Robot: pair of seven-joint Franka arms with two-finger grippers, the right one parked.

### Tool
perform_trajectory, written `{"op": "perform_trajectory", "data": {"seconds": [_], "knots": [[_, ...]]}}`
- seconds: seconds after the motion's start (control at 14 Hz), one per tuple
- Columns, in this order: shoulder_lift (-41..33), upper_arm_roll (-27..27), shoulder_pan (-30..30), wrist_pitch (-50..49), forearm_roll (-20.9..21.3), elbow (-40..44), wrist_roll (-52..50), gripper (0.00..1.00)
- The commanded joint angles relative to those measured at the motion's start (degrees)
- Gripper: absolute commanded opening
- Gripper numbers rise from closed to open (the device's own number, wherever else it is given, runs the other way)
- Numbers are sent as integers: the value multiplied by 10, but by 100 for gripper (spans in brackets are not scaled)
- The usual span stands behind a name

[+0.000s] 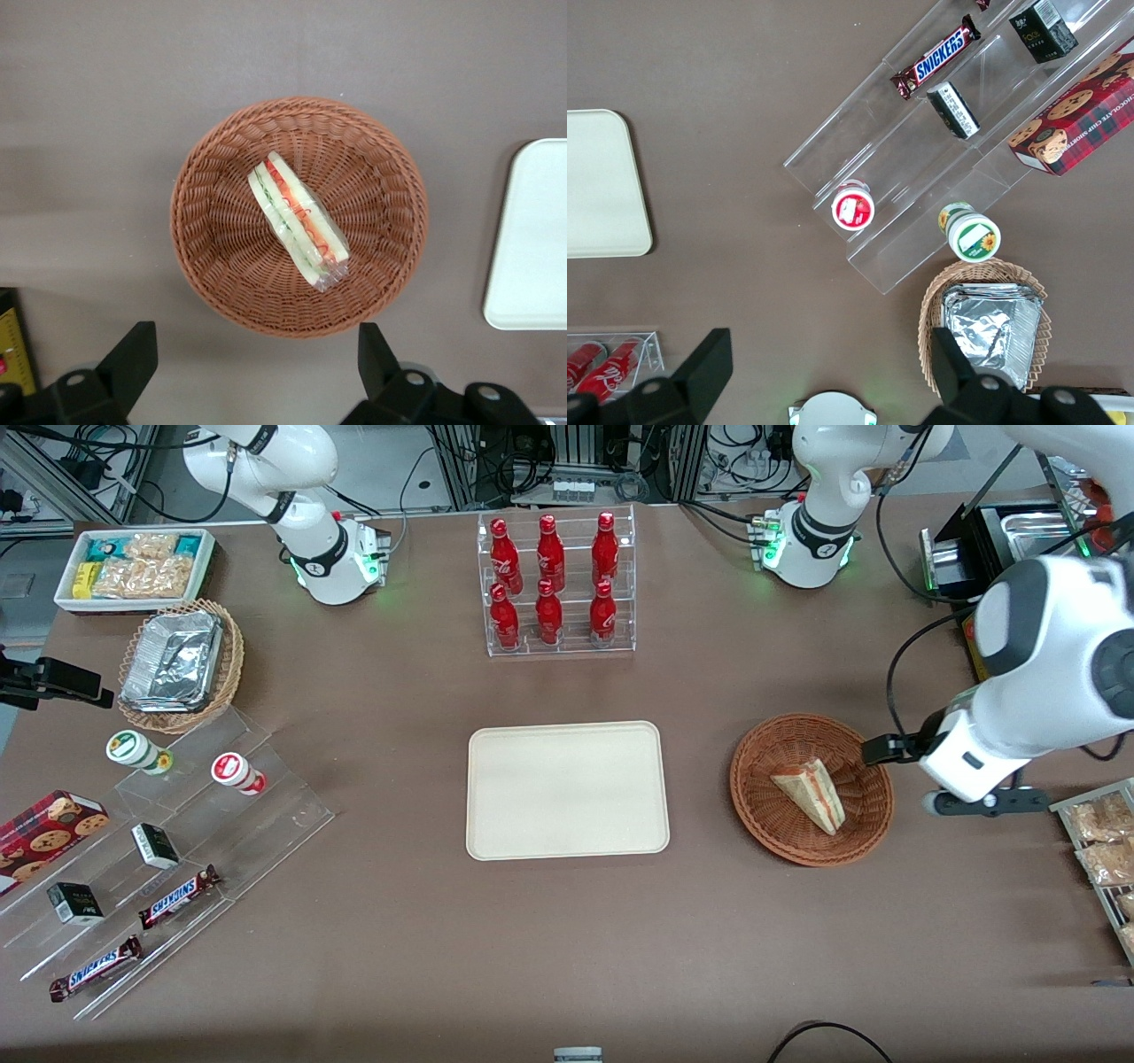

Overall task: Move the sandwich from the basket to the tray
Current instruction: 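Move the left gripper over the wrapped sandwich in the wicker basket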

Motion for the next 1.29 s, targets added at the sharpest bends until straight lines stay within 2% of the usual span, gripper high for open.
{"op": "perform_trajectory", "data": {"seconds": [0.0,0.21,0.36,0.71,0.93,1.21], "knots": [[-50,2,-3,89,-4,-113,-9,100],[-92,1,-3,216,-4,-235,-46,100],[-101,1,-3,264,-6,-276,-115,100],[-77,0,-31,305,-6,-279,-361,100],[-55,1,-45,342,-6,-277,-437,100],[-28,1,-46,400,-6,-277,-485,100]]}}
